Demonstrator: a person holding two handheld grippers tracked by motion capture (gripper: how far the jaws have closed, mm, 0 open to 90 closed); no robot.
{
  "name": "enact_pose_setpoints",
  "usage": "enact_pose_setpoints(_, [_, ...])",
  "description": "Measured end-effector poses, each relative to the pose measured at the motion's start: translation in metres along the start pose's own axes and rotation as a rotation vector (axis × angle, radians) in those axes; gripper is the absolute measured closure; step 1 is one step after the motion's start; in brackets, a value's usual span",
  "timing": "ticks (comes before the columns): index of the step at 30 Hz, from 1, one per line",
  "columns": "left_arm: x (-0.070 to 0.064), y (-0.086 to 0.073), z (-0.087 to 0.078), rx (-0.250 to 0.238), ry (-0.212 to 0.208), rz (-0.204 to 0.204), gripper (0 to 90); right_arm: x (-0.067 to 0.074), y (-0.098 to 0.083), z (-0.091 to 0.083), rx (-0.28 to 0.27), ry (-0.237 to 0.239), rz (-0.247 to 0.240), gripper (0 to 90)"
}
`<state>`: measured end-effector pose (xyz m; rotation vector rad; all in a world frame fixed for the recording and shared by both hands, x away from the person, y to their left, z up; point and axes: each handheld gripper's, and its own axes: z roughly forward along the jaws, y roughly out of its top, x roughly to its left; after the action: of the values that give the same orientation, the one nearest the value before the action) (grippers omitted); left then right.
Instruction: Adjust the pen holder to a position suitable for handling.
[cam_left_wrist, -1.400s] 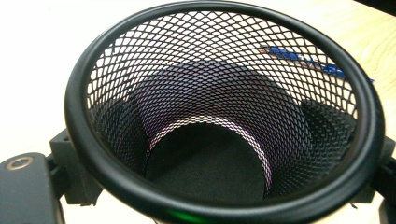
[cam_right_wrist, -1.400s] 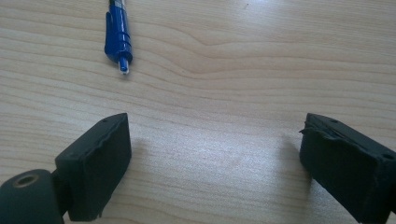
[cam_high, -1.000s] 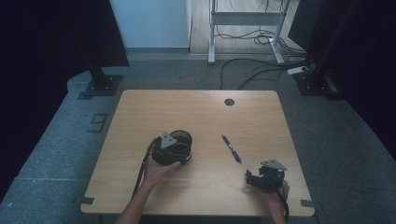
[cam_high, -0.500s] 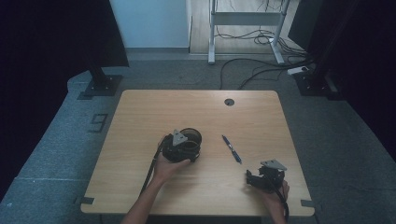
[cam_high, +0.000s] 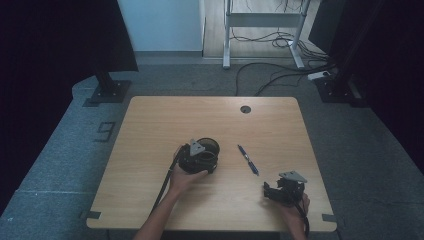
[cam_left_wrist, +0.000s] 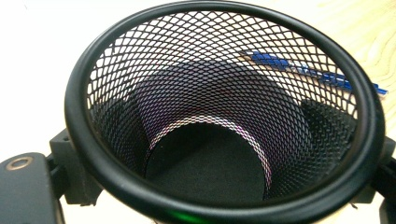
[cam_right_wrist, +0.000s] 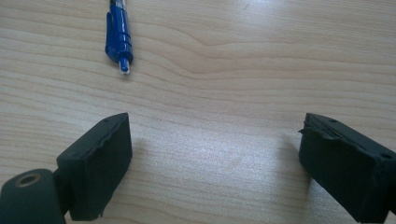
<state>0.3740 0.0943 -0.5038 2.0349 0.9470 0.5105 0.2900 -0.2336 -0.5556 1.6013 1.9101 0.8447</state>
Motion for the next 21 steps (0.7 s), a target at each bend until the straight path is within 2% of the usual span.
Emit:
enact_pose_setpoints(6, [-0.001,-0.004,0.004,0.013,-0.003,0.014,10.5,0.0,0.0,0.0,0.0,0.0,0.0,8.9])
enact_pose_setpoints(10, [0.001,-0.009,0.006,0.009,-0.004,-0.015,10.2,0.0,0.0,0.0,-0.001,0.0,0.001,9.0])
enact_pose_setpoints(18, [0.003,-0.01,-0.001,-0.011,0.024,-0.022,1.8,0.0,0.0,0.0,0.0,-0.001,0.002,9.1])
enact_pose_setpoints(21, [0.005,-0.013,-0.005,-0.008,0.014,-0.035,0.0,0.0,0.0,0.0,-0.001,-0.001,0.002,9.1])
